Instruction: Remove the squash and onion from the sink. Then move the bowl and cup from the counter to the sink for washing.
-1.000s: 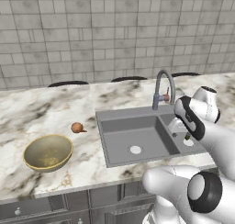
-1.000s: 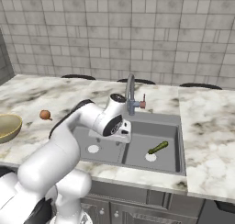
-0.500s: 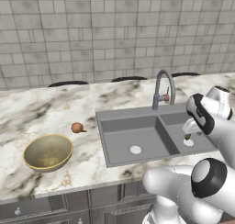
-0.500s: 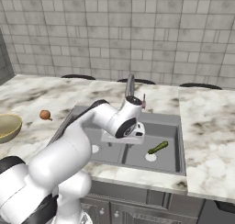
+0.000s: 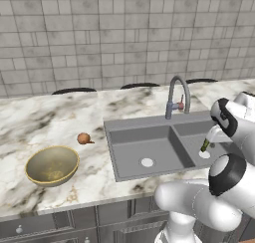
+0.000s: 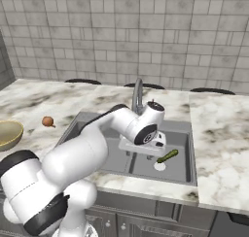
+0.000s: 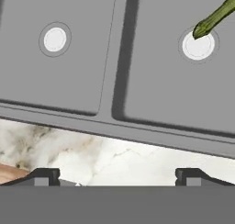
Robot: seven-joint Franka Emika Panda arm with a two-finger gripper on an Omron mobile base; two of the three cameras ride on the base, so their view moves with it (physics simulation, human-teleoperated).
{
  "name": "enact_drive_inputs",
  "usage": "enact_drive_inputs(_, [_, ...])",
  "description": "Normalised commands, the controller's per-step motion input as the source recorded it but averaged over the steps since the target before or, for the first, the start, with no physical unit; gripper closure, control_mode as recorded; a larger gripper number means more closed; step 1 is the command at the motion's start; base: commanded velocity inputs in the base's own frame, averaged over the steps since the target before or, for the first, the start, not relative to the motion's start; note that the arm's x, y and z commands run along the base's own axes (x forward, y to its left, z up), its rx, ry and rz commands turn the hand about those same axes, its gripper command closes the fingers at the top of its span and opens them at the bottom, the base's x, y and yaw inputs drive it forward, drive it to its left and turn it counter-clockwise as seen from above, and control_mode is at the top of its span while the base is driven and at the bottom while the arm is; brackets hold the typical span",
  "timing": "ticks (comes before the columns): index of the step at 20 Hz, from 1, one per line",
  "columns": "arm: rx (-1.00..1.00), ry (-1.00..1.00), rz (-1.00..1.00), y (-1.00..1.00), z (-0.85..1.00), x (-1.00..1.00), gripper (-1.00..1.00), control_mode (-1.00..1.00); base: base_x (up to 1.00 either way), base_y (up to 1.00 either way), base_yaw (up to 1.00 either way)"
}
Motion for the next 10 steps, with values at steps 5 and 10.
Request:
enact_drive_inputs(5, [0.0,0.01,-0.25,-0.32,0.0,0.02,-1.0,-1.0,0.0,0.0,0.0])
enact_drive_inputs(10, [0.0,-0.01,-0.13,-0.13,-0.08,0.09,-1.0,-1.0,0.0,0.0,0.0])
